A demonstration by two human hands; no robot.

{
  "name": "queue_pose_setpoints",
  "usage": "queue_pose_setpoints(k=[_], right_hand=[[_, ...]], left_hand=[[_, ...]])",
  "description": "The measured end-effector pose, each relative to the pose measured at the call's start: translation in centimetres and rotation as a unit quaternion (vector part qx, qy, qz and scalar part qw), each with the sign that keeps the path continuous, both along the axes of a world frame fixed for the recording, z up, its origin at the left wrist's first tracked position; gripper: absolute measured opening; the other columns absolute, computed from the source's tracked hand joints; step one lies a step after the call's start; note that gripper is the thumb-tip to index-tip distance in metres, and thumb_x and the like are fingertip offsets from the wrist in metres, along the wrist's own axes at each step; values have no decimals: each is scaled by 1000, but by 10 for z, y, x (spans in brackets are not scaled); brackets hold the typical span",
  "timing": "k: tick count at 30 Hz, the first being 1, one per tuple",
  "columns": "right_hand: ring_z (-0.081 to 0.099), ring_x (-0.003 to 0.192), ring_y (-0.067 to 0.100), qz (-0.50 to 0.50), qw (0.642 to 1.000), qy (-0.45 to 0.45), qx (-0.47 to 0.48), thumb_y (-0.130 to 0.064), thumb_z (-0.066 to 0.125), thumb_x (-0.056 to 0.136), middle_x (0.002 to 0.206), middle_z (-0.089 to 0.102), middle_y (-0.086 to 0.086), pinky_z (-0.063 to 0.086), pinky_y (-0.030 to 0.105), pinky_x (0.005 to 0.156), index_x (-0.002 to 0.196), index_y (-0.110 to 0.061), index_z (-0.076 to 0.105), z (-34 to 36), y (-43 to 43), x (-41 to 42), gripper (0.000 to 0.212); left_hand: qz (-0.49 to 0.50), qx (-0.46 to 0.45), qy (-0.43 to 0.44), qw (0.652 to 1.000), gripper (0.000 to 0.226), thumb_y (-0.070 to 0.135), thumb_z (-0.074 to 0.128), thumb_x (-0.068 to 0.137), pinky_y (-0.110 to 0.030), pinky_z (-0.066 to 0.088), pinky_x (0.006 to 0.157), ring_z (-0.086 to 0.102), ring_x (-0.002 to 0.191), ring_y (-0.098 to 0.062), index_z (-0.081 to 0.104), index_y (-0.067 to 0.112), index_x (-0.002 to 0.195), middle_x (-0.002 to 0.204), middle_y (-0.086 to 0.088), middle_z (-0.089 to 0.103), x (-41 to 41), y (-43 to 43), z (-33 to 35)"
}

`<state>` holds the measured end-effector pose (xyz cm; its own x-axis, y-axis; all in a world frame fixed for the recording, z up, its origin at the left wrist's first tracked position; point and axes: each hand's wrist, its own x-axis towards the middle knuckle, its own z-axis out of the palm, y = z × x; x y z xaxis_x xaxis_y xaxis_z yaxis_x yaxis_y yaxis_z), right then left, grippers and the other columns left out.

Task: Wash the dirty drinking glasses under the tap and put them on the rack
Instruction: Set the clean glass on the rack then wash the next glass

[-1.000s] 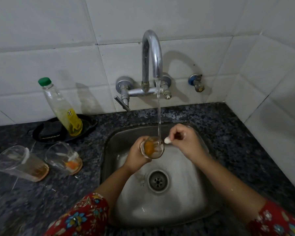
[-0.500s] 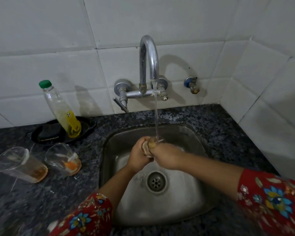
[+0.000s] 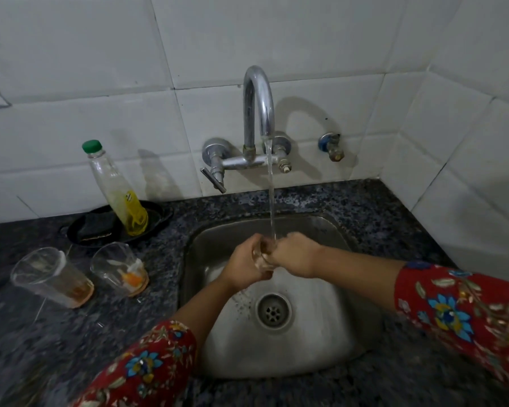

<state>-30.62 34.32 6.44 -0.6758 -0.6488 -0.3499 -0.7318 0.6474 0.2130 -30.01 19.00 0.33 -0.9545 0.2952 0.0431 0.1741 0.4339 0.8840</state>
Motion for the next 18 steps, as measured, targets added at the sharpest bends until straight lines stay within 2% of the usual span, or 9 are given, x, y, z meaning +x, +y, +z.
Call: queue_pose_setpoints(k=[1, 3, 5, 7, 9, 12, 14, 16, 18], right_hand=[[62, 100, 29, -49, 997, -54, -39, -7, 52, 88, 110, 61, 12, 45, 34, 74, 105, -10, 62, 1, -7, 4, 20], [63, 100, 30, -73, 991, -66, -89, -11, 52, 90, 109, 62, 15, 44, 31, 72, 107, -5, 62, -2, -14, 2, 21], [63, 99, 29, -92, 990, -68, -77, -9, 50, 91, 109, 64, 12, 41, 30, 70, 107, -5, 62, 9, -8, 1, 21], [61, 100, 28, -14, 1000, -24, -5, -6, 45, 92, 112, 62, 9, 41, 31, 70, 110, -7, 60, 19, 3, -1, 22], [60, 102, 28, 6, 1000, 15, 17, -6, 47, 91, 116, 61, 10, 40, 32, 69, 113, -10, 58, 19, 4, 0, 24], [58, 102, 27, -6, 998, -52, -34, -11, 52, 89, 122, 58, 10, 41, 30, 73, 116, -12, 59, 5, -9, 4, 28], [60, 96, 26, 8, 998, -23, -50, -9, 49, 91, 116, 62, 8, 44, 32, 70, 111, -13, 61, 5, -4, 2, 24], [63, 92, 27, 34, 999, 33, -19, -7, 47, 92, 107, 64, 7, 46, 34, 65, 106, -13, 62, 8, 5, -2, 22], [63, 99, 29, -36, 997, 18, -63, -8, 47, 92, 109, 63, 9, 51, 36, 74, 111, -11, 61, 0, 1, 2, 24]], left_hand=[[43, 5, 12, 999, 43, 13, 80, 63, -23, 52, 73, 65, 90, -5, 61, 17, 102, 98, 5, 68, 2, 5, -1], [99, 20, 30, 994, 40, 17, 82, 69, -14, 51, 74, 63, 89, 3, 60, 23, 101, 96, 11, 66, 7, 13, 1], [64, 19, 7, 998, 50, 17, 84, 66, -17, 53, 81, 64, 96, 2, 59, 23, 109, 103, 11, 67, 3, 6, 0], [3, -19, -21, 1000, 65, 18, 87, 60, -29, 54, 90, 64, 105, -8, 59, 20, 118, 112, 6, 66, -5, -5, 0], [5, -23, -19, 1000, 58, 12, 86, 60, -36, 54, 90, 65, 102, -11, 62, 19, 112, 108, 6, 67, -4, -4, 1], [58, 12, 14, 998, 43, 12, 81, 68, -27, 56, 81, 66, 93, -1, 62, 18, 107, 101, 7, 69, 5, 9, 1], [41, 42, -9, 998, 52, 9, 85, 66, -17, 53, 81, 65, 95, 1, 61, 13, 113, 105, 3, 68, 3, 5, -1], [7, 39, -39, 998, 68, 10, 87, 57, -22, 53, 87, 66, 102, -6, 60, 10, 120, 113, -2, 66, -3, -4, -3], [14, 17, -59, 998, 65, 12, 82, 54, -28, 55, 86, 67, 102, -15, 61, 15, 115, 111, 0, 68, -2, -5, -1]])
